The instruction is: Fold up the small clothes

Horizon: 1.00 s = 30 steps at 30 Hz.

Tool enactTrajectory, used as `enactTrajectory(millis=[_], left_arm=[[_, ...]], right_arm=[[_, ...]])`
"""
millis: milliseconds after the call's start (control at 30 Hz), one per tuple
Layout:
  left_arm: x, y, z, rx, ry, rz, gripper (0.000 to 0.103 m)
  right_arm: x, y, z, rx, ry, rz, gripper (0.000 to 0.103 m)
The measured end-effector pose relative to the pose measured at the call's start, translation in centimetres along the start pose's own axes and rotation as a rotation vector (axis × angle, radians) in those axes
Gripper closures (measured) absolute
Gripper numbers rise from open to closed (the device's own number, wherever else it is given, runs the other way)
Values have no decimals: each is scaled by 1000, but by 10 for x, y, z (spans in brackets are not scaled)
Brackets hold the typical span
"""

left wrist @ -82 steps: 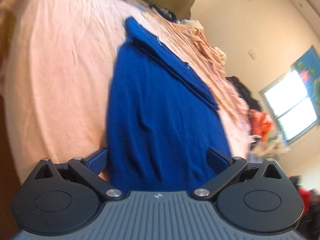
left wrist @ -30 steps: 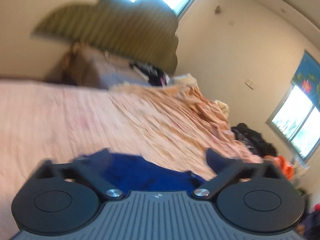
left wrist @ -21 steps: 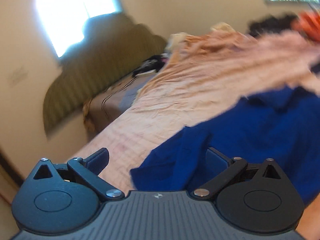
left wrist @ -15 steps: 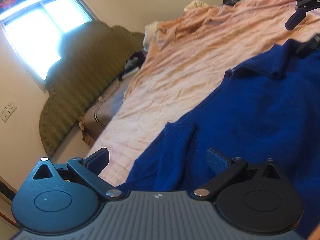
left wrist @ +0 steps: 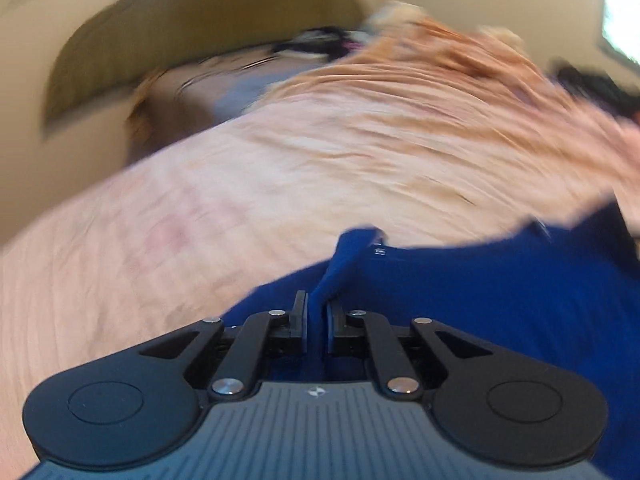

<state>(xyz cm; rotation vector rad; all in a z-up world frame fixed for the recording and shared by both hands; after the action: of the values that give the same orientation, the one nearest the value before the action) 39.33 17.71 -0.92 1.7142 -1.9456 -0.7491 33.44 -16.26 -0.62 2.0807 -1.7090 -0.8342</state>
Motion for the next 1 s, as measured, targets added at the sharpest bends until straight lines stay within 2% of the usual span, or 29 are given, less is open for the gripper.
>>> enactTrajectory(millis=[33,100,133,167,233,267,300,333,367,400,467,533,633,700,800,867,933,1000], left_arm=[[-13,-2,3,6,63,-20,92],[-31,-3,11,12,109,-117,92],[-38,1,15,14,117,-157,92],[-41,9,18,29,117,-153,92],[-40,32,26,67,112,-120,88],[-36,47,32,78,103,-105,78],[-30,65,41,86,96,-86,57],[-26,83,54,98,106,-64,42],[-23,102,69,109,125,-38,20],[-20,122,84,128,151,-12,16],[-19,158,116,165,228,69,16],[-21,180,147,154,382,170,16],[-21,189,185,81,688,376,16],[-14,176,200,15,849,506,15],[-6,164,190,83,899,536,12],[-4,151,178,101,954,536,12],[-4,140,169,106,1001,507,12],[-5,130,161,98,1029,507,12]], right_arm=[[4,-3,5,4,-23,12,81],[10,2,13,30,-82,35,65],[13,9,14,55,-121,28,46],[16,20,15,98,-157,11,37],[15,43,21,127,-174,-31,38],[12,54,28,106,-173,-57,38],[10,66,38,84,-178,-82,37],[10,77,49,59,-182,-101,35],[11,91,63,38,-186,-109,34],[13,104,79,29,-204,-113,34],[20,126,112,-3,-276,-129,34],[27,144,141,-27,-377,-138,32],[18,160,166,-30,-518,-227,32],[4,155,170,-38,-573,-272,32],[-13,133,161,-7,-611,-249,28],[-21,118,149,19,-655,-237,17],[-26,106,138,44,-690,-202,18],[-29,97,133,58,-734,-201,22]])
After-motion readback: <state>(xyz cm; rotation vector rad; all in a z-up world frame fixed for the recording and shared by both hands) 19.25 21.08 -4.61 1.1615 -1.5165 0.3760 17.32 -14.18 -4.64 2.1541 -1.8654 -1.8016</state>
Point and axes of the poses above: each gripper's, at about its wrist camera, not at the fingertips, and y roughly against the way its jaws point, x to its right, z to its underside, the point moved 7 cm from there along -y, roughly the way its jaws point, and after that the axes turned 4 degrees about -z, right-handed, at the moved point
